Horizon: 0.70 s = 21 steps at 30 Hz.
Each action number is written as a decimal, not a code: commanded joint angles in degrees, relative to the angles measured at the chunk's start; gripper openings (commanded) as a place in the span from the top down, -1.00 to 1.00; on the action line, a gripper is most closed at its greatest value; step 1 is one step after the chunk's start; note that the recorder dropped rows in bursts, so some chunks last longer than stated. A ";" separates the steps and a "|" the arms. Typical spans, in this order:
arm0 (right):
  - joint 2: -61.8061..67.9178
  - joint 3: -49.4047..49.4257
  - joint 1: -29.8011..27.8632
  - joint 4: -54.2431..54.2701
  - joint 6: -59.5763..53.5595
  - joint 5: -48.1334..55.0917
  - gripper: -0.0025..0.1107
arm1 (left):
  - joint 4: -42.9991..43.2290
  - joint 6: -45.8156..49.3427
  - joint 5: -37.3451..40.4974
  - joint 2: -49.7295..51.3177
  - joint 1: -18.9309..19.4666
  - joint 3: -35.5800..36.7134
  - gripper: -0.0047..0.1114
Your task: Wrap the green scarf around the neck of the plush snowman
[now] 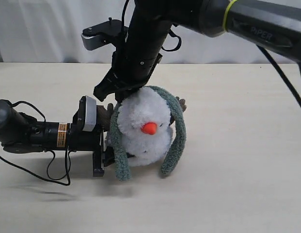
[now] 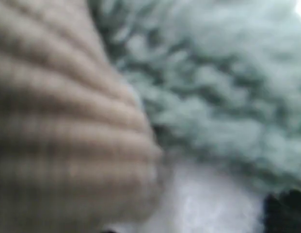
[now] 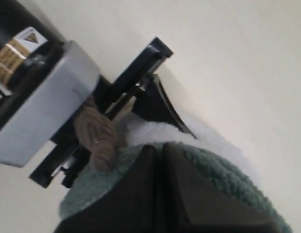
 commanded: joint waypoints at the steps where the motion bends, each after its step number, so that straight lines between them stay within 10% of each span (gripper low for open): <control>1: 2.18 -0.93 -0.27 -8.78 4.08 1.20 0.89 | -0.49 -0.54 -0.77 0.07 -0.24 -0.25 0.92; 21: -9.14 -7.06 -0.13 -1.94 -6.11 1.20 0.88 | -1.01 -0.54 -0.77 0.07 -0.24 -0.25 0.92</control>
